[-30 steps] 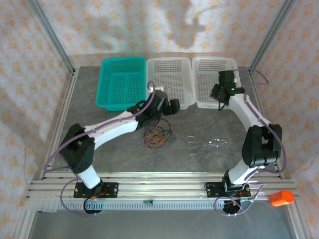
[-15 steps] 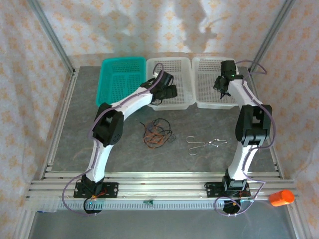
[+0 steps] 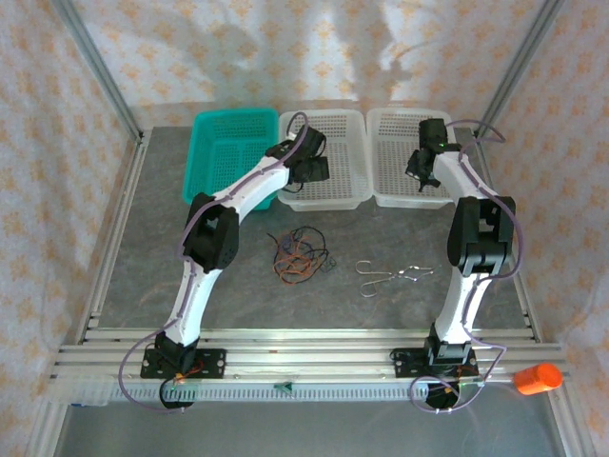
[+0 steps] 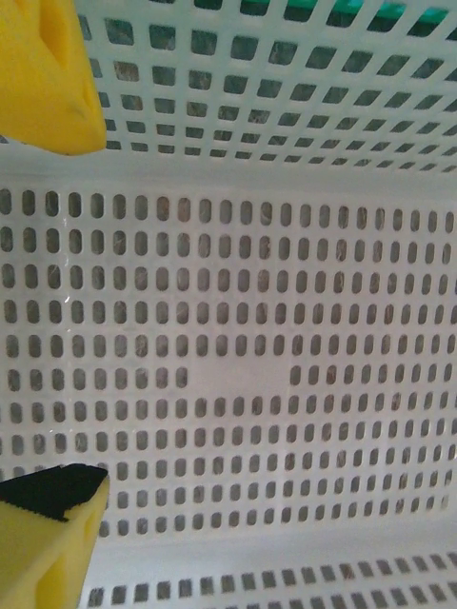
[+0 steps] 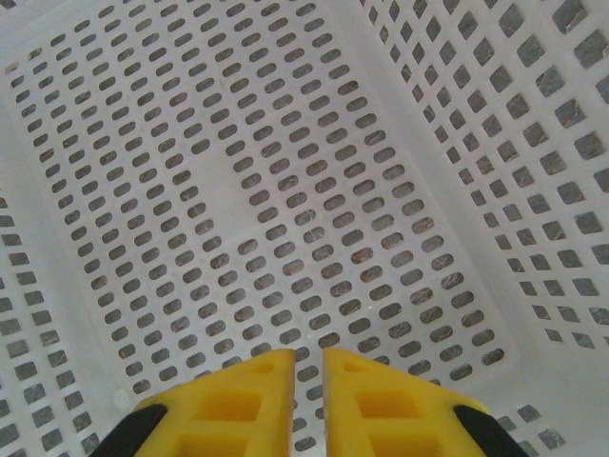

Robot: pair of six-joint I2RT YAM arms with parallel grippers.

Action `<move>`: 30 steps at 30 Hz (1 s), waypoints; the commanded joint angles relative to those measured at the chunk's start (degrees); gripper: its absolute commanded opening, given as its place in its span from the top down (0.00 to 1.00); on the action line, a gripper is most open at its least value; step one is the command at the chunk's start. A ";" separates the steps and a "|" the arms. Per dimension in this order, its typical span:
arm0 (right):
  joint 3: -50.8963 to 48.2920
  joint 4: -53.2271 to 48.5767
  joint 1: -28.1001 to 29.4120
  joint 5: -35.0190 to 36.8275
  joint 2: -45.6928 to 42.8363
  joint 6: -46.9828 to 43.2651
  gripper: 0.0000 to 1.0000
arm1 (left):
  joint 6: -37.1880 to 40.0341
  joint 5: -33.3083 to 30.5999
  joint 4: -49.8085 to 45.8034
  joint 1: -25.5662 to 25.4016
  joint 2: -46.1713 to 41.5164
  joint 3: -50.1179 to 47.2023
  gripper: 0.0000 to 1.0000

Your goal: Untangle the cables

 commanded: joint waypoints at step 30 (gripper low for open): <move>-10.59 5.49 11.83 -1.27 -19.64 -3.32 0.79 | 10.15 6.04 11.25 -3.05 -24.78 -14.55 0.06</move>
